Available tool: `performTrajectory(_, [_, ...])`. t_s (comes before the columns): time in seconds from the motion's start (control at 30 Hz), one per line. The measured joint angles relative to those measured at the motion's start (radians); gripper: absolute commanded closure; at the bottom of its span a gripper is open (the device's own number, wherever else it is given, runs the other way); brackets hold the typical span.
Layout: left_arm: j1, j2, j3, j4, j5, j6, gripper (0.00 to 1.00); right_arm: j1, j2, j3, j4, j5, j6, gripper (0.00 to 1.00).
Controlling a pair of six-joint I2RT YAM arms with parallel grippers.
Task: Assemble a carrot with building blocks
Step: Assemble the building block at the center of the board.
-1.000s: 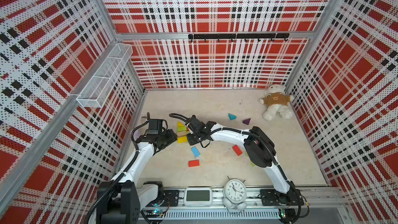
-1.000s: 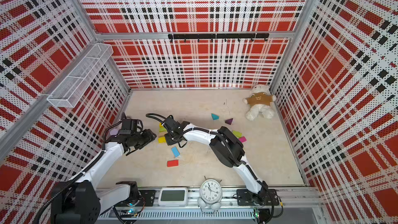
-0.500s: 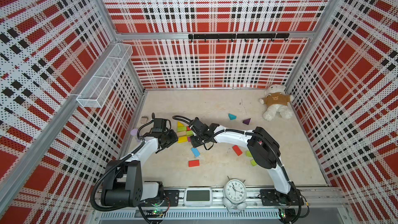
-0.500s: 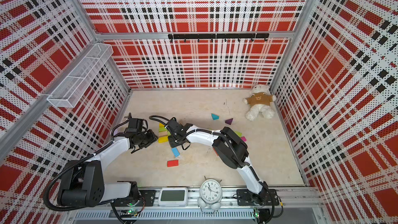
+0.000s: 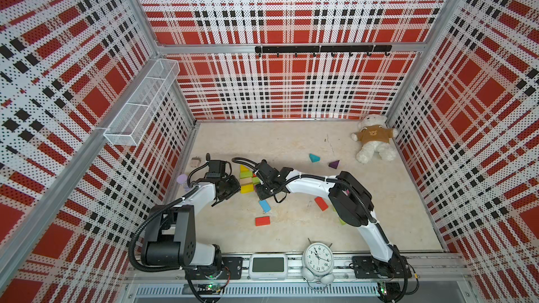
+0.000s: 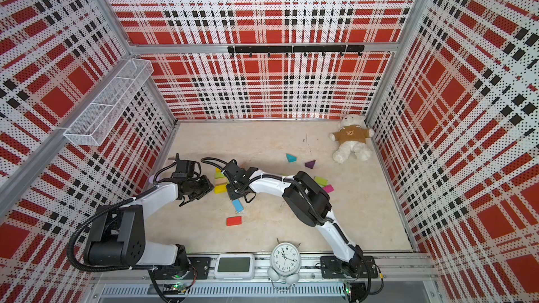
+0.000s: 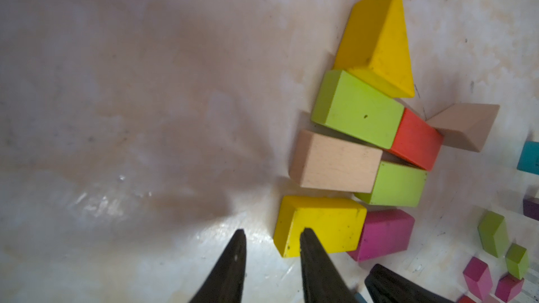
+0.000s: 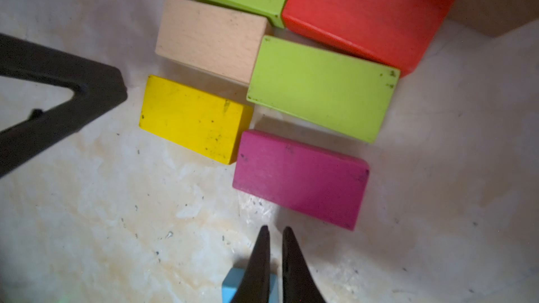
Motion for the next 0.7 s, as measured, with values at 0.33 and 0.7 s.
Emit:
performTrajectory(0.33, [0.011, 0.016, 0.000, 0.012, 0.000, 0.000, 0.65, -0.001, 0.034, 0.057, -0.008, -0.001, 0.000, 0.87])
performTrajectory(0.7, [0.019, 0.043, 0.000, 0.027, 0.000, 0.000, 0.65, -0.008, 0.063, 0.085, -0.017, -0.004, -0.001, 0.87])
